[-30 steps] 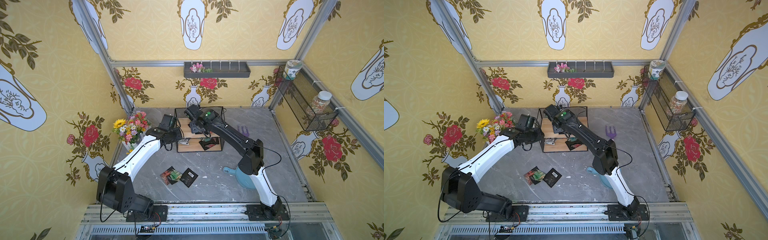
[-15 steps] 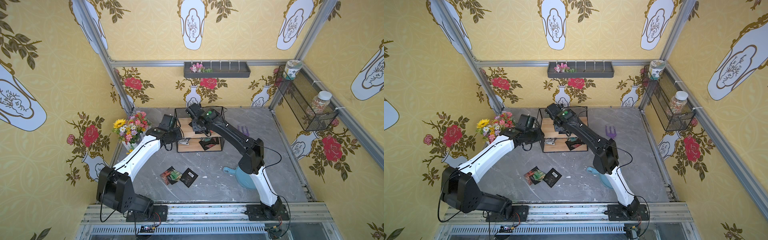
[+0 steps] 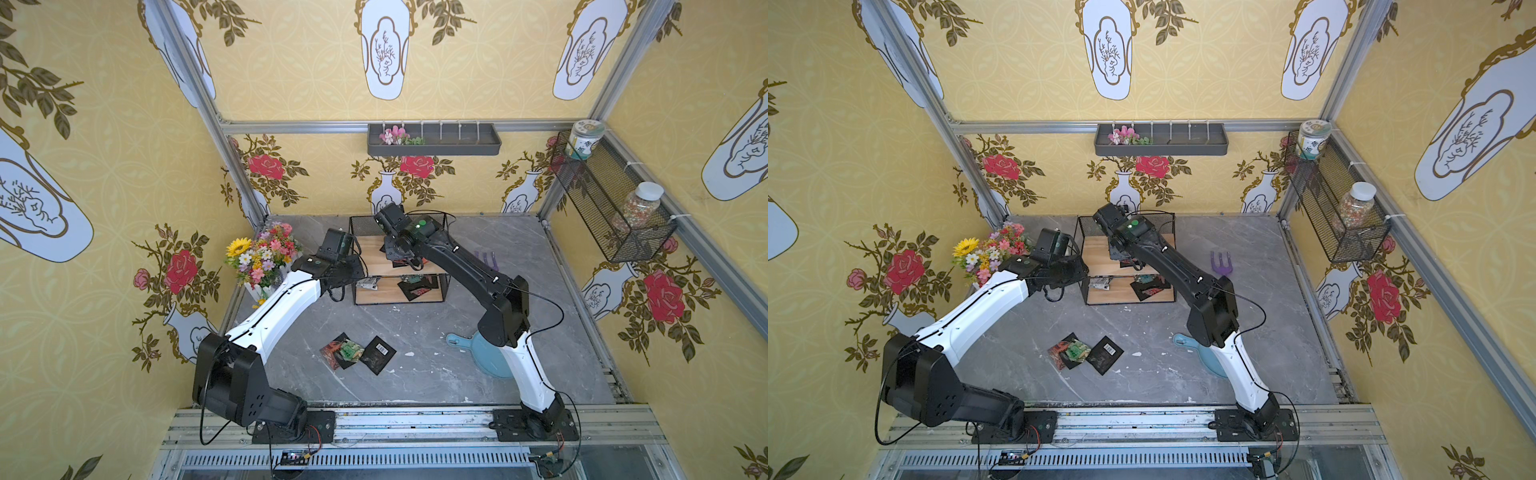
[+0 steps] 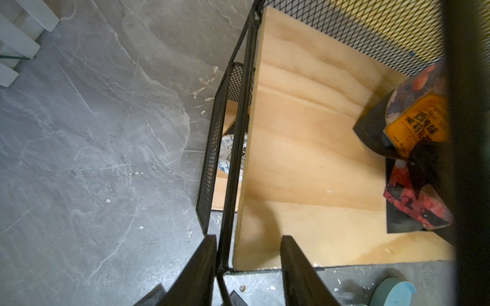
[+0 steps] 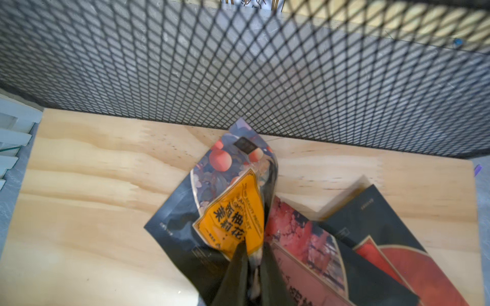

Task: Remove the tea bags from the shelf
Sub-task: Pick up the tea bag from the shelf.

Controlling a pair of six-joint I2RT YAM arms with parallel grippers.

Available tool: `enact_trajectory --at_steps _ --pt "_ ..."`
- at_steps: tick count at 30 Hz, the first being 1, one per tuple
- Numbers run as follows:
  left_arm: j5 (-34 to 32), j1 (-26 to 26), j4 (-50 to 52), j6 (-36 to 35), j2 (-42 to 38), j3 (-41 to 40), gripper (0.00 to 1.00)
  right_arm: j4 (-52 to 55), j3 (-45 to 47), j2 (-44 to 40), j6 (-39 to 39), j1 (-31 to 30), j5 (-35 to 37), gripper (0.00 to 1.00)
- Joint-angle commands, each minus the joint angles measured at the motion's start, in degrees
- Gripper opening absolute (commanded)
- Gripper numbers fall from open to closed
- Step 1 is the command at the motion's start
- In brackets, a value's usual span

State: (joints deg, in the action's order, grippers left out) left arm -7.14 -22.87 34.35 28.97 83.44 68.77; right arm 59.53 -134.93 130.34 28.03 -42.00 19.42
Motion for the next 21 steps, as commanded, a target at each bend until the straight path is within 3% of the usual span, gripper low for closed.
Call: enact_trajectory --at_steps 1,5,21 --pt "1.06 -0.06 0.16 -0.32 -0.11 0.21 0.45 -0.31 -0.15 0.35 -1.42 0.25 -0.33 0.06" --pt "1.14 -0.07 0.19 -0.18 0.07 0.05 0.45 -1.7 -1.15 0.34 -2.16 0.55 -0.33 0.0" --pt "0.95 -0.17 0.24 -0.05 0.29 0.22 0.45 -7.32 -2.59 -4.91 -2.31 -0.1 -5.89 0.0"
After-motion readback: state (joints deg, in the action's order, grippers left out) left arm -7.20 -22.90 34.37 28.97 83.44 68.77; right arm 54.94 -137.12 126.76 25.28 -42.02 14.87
